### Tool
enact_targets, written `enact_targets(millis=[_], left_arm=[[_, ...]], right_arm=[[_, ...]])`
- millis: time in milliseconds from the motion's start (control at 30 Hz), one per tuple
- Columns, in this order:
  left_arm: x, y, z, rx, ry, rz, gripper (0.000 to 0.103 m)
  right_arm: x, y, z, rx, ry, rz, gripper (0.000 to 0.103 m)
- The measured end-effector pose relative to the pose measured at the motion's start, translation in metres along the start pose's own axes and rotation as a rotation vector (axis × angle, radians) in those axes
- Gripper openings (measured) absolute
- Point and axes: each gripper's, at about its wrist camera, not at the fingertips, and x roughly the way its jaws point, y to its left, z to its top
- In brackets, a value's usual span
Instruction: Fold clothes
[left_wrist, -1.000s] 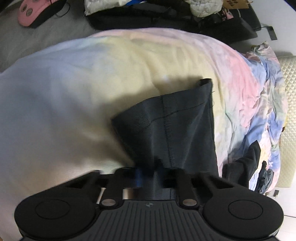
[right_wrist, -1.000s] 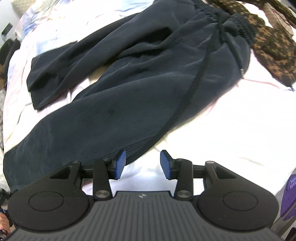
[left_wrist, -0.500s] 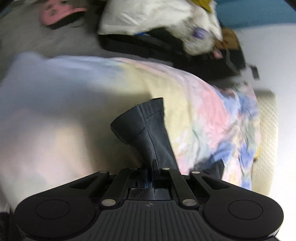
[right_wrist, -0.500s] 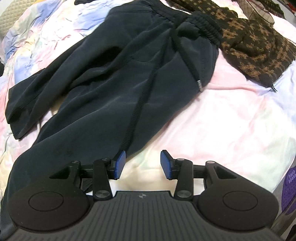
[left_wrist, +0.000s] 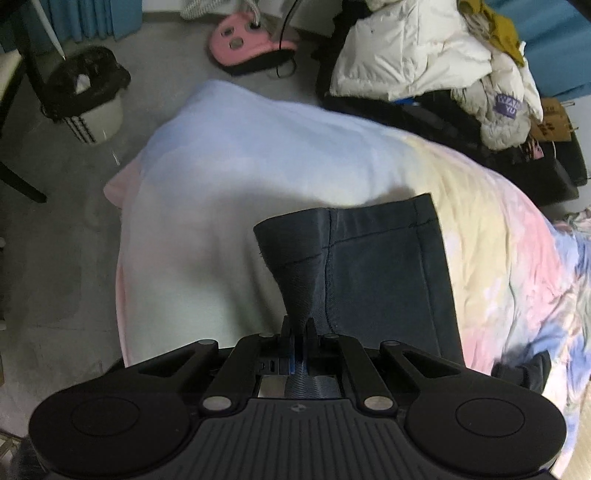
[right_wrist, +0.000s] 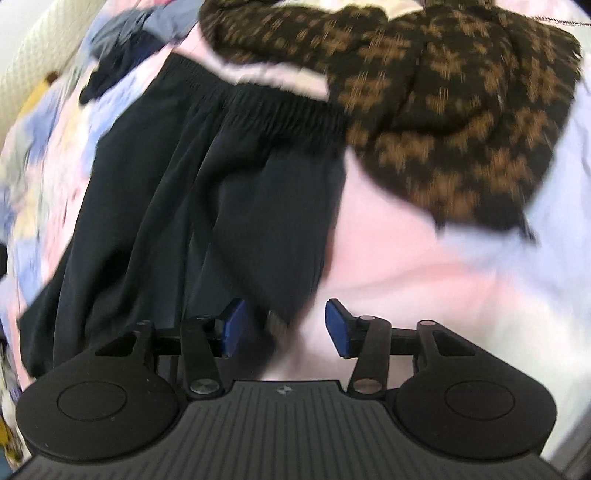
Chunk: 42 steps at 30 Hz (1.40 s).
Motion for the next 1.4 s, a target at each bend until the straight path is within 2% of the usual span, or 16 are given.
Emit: enact_targets(millis=[133, 233, 333, 367, 400, 433, 567, 667, 800, 867, 1000, 1100, 1200, 1267, 1367, 1400], left_arm=[[-0.002, -0.019, -0.002, 0.029, -0.039, 0.047, 0.004], [0.003, -0.018, -0.006, 0.039, -0.051, 0.074, 0.004], [0.005, -0.017, -0.007, 0.037, -0.067, 0.077, 0.004], [0.005, -0.017, -0.008, 0.036, -0.072, 0.078, 0.004], [0.004, -0.018, -0.008, 0.037, -0.076, 0.078, 0.004], [0.005, -0.019, -0.006, 0.042, -0.077, 0.076, 0.004], [0.0, -0.02, -0.002, 0.037, -0.081, 0.053, 0.004], [-0.007, -0.02, -0.002, 0.031, -0.082, 0.032, 0.004], [-0.019, -0.017, -0.003, 0.028, -0.075, -0.003, 0.004], [-0.021, -0.015, -0.004, 0.037, -0.068, 0.004, 0.004], [-0.011, -0.004, -0.01, 0.052, -0.043, 0.049, 0.004], [-0.007, -0.003, -0.015, 0.107, -0.05, 0.053, 0.005], [-0.01, -0.002, -0.018, 0.124, -0.051, 0.049, 0.006], [-0.016, -0.001, -0.017, 0.113, -0.057, 0.03, 0.007], [-0.027, 0.0, -0.016, 0.104, -0.074, 0.051, 0.018], [-0.031, 0.001, -0.015, 0.095, -0.085, 0.061, 0.028]], right_arm=[[0.026, -0.011, 0.037, 0.031, -0.042, 0.006, 0.057], [0.048, -0.022, 0.05, 0.072, -0.035, 0.017, 0.061], [0.066, -0.025, 0.049, 0.103, -0.023, 0.077, 0.061], [0.069, -0.024, 0.048, 0.09, -0.028, 0.07, 0.059], [0.071, -0.022, 0.046, 0.076, -0.033, 0.061, 0.056], [0.071, -0.02, 0.045, 0.074, -0.042, 0.059, 0.043], [0.06, -0.016, 0.046, 0.079, -0.076, 0.073, 0.013], [0.044, -0.014, 0.05, 0.089, -0.104, 0.1, 0.01], [0.017, -0.015, 0.058, 0.088, -0.149, 0.115, 0.01], [0.006, -0.019, 0.062, 0.08, -0.165, 0.11, 0.01], [0.015, -0.038, 0.058, 0.075, -0.127, 0.036, 0.01], [0.026, -0.042, 0.052, 0.062, -0.104, 0.002, 0.01], [0.029, -0.036, 0.055, 0.032, -0.086, -0.019, 0.014], [0.026, -0.032, 0.058, 0.016, -0.072, -0.01, 0.022], [0.017, -0.024, 0.061, -0.029, -0.056, -0.014, 0.029], [0.013, -0.021, 0.061, -0.052, -0.046, -0.012, 0.029]])
